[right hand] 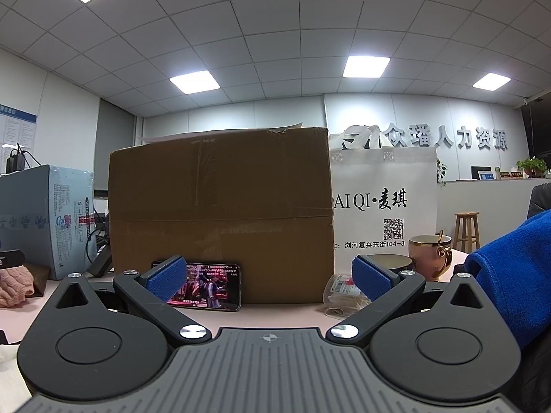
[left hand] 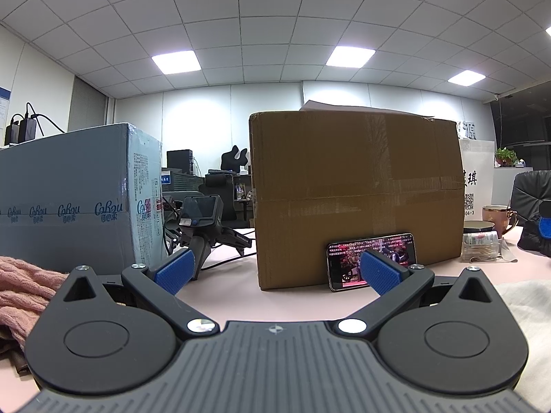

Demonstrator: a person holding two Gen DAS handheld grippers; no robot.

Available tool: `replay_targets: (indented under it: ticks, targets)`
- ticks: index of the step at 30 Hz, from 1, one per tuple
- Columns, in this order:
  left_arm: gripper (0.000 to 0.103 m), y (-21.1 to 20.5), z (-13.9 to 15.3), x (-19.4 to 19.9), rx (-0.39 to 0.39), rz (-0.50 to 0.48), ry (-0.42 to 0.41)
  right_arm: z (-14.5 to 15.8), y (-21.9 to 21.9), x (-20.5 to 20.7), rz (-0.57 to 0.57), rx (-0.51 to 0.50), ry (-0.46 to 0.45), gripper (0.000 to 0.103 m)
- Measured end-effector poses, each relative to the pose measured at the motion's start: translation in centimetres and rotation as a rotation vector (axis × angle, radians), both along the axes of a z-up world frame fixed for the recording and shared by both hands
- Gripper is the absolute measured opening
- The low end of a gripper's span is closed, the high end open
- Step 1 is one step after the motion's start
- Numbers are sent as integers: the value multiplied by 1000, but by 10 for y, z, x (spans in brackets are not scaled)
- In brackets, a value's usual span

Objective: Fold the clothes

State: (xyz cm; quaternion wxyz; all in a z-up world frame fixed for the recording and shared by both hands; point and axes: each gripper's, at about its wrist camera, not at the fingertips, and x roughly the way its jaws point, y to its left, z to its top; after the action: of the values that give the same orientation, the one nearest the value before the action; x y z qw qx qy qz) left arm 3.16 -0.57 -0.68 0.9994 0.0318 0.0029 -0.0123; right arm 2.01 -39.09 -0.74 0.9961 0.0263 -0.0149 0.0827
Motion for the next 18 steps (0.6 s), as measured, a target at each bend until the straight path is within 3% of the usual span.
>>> replay_targets:
  ticks: [18]
  targets:
    - [103,0,0,-1,0,-19,0,1,-1,-1,4,12,0,103]
